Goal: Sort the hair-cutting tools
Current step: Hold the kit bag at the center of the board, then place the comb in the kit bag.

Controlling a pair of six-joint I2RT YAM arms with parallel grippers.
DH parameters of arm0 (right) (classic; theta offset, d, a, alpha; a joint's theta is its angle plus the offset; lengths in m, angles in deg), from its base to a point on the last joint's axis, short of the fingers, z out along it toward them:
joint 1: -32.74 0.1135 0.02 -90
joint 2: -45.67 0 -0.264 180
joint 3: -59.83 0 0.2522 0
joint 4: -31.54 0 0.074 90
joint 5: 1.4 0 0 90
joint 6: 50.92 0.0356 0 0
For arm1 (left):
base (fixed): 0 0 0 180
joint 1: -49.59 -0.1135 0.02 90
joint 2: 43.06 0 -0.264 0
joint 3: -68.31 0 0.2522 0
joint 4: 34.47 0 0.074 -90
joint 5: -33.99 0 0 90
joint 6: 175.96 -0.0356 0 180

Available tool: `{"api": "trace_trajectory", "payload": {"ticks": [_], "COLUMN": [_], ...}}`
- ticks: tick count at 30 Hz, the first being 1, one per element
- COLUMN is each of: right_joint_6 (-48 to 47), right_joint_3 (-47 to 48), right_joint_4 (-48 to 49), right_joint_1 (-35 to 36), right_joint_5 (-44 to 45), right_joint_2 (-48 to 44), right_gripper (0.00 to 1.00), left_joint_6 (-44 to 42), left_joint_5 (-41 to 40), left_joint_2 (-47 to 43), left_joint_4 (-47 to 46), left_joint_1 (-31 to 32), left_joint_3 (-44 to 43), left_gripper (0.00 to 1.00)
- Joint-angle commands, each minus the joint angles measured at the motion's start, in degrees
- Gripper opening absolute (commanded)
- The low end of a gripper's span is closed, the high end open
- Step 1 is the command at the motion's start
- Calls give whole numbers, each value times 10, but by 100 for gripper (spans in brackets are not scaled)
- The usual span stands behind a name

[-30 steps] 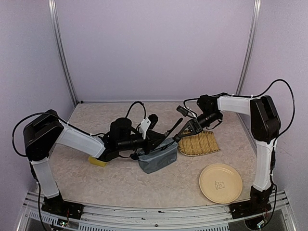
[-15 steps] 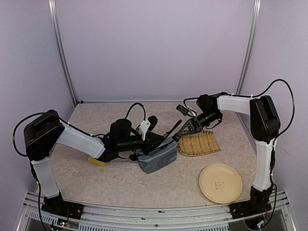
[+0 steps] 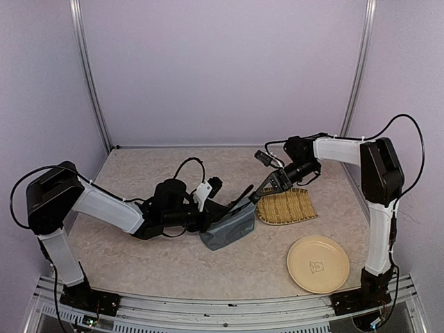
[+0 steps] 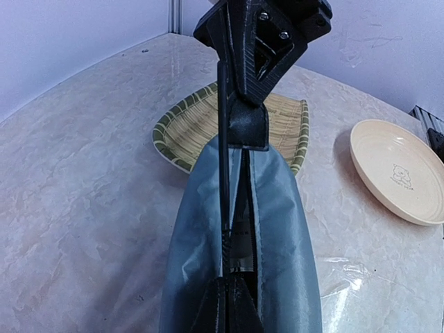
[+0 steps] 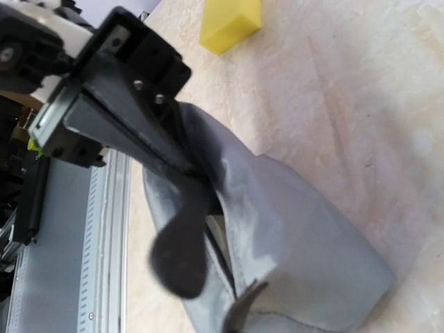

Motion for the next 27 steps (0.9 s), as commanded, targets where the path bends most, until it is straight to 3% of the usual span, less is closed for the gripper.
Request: {"api": "trace_trajectory", "payload": {"ticks": [1, 6, 13, 15, 18, 21, 27], "right_joint_6": [-6, -6, -7, -7, -7, -9, -11], "right_joint_3": [1, -2, -5, -6, -7, -7, -7], "right_joint_4": [0, 1, 1, 2, 1, 0, -3], "right_joint_1": [-6, -6, -6, -6, -6, -6, -6], "right_joint_5": [-23, -25, -25, -27, -30, -31, -33], "right_joint_2": [-11, -13, -15, -16, -15, -15, -18], "right_gripper": [2, 2, 2, 2, 2, 2, 2], "left_joint_6": [-21, -28, -18, -16, -12, -18, -20], "left_joint_5": [-42, -80, -97, -99, -107, -114, -109], "left_joint_2": [-32, -27, -18, -18, -15, -8, 36], "left_joint_4": [80, 173, 233, 243, 260, 268, 294], "left_joint_1": [17, 31, 43, 46, 53, 58, 49], "left_joint_3": [-9, -44, -71, -83, -113, -147, -223], "left_gripper": [0, 0, 1, 5, 23, 33, 32]}}
